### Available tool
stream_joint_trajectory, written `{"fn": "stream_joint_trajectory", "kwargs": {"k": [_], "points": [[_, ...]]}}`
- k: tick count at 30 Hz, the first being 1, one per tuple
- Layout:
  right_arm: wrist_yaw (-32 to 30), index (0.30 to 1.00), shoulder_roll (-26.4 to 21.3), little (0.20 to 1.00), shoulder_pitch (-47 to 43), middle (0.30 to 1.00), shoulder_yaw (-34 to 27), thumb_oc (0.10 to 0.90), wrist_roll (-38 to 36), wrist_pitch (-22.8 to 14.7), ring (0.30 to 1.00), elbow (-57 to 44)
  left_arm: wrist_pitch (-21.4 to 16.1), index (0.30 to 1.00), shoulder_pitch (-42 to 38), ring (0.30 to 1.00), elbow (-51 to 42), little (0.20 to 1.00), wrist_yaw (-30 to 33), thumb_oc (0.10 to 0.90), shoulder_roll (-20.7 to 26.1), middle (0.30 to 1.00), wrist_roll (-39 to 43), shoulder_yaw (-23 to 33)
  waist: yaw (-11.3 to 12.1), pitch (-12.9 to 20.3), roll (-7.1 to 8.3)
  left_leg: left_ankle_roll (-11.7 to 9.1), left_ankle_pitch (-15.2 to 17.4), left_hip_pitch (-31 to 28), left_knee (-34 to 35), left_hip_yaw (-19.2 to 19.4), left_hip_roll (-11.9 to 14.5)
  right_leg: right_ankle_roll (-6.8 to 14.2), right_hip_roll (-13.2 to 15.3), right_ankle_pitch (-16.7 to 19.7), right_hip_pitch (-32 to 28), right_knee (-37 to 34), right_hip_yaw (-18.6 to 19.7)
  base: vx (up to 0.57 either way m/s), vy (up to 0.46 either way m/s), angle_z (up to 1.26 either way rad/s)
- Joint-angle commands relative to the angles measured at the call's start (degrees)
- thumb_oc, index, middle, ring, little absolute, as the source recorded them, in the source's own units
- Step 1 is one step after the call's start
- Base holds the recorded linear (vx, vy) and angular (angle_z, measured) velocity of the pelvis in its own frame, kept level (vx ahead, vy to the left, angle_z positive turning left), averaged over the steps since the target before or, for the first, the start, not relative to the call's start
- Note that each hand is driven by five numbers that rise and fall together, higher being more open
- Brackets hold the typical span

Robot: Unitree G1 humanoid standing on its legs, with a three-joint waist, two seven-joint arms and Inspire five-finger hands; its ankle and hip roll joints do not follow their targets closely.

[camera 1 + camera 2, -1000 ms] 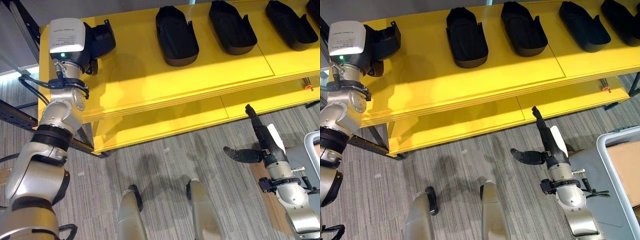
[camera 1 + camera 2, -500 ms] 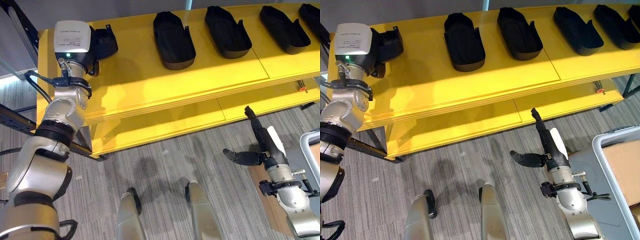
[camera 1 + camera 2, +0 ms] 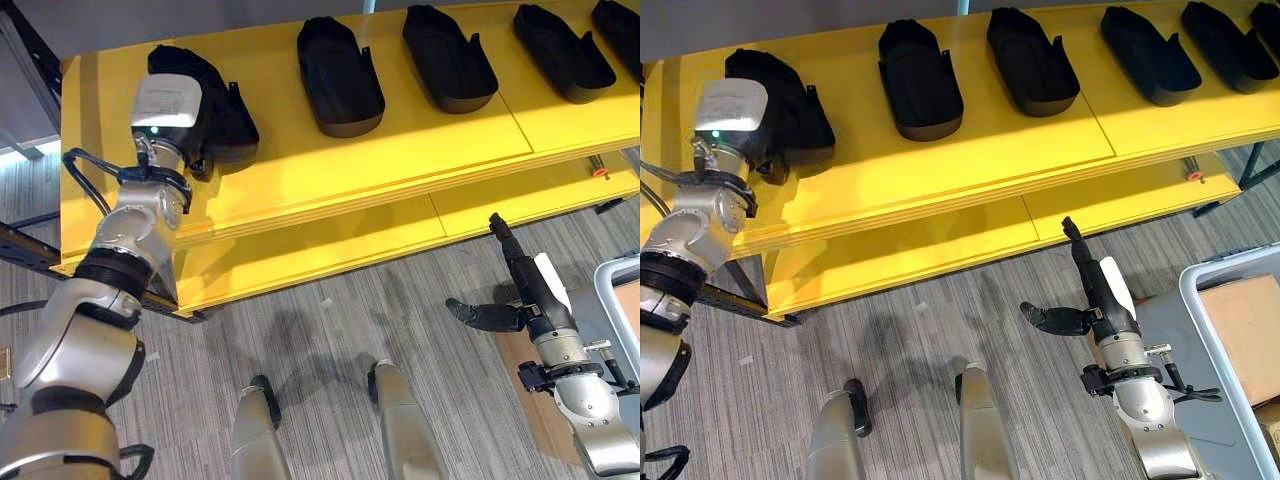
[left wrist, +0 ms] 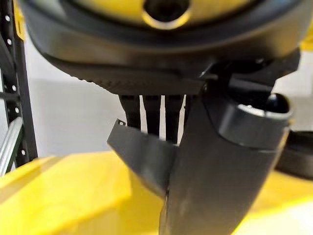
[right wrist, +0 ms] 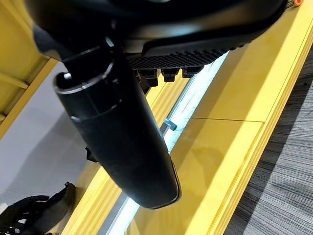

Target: Move parts from the plastic box to the shelf.

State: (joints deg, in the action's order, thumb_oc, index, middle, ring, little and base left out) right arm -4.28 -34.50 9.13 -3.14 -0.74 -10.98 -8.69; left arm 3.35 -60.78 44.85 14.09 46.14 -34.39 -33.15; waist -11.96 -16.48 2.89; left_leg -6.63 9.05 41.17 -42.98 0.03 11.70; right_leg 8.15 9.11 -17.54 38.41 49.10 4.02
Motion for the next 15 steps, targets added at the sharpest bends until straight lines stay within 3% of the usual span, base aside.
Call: {"fn": "stream_joint_trajectory", "kwargs": {"k": [1, 7, 15], "points": [[-2.31, 1.000, -1.66, 1.000, -2.51, 1.000, -7.00, 0.900, -2.52, -6.46, 1.000, -5.64, -1.31, 1.000, -4.30, 1.000, -4.05, 1.000, 1.94, 0.900, 3.93, 1.000, -2.95, 2.60, 0.30, 2.04, -0.71, 1.36, 5.05, -4.21, 0.54, -1.61, 1.57, -2.22, 0.88, 0.58, -3.86, -7.26, -0.36, 0.00, 0.000, 0.00], [-1.69, 1.000, -1.49, 1.000, -2.10, 1.000, -7.66, 0.900, -2.51, -6.43, 1.000, -5.88, -2.25, 1.000, -1.85, 1.000, -6.90, 1.000, -0.11, 0.900, 5.65, 1.000, -4.89, 2.66, 0.69, 1.94, -0.73, 1.28, 5.05, -4.36, 0.70, -1.62, 1.44, -2.34, 1.07, 0.38, -4.33, -7.30, -0.57, 0.00, 0.000, 0.00], [-0.79, 1.000, -0.53, 1.000, -1.33, 1.000, -9.91, 0.900, -2.27, -7.03, 1.000, -6.51, -5.80, 1.000, 6.42, 1.000, -13.84, 1.000, -3.66, 0.900, 14.26, 1.000, -8.48, 4.40, 1.82, 1.47, -1.02, 1.34, 5.13, -4.52, 0.81, -1.74, 1.34, -2.37, 0.98, 0.32, -4.56, -7.40, -0.56, 0.00, 0.000, 0.00]]}}
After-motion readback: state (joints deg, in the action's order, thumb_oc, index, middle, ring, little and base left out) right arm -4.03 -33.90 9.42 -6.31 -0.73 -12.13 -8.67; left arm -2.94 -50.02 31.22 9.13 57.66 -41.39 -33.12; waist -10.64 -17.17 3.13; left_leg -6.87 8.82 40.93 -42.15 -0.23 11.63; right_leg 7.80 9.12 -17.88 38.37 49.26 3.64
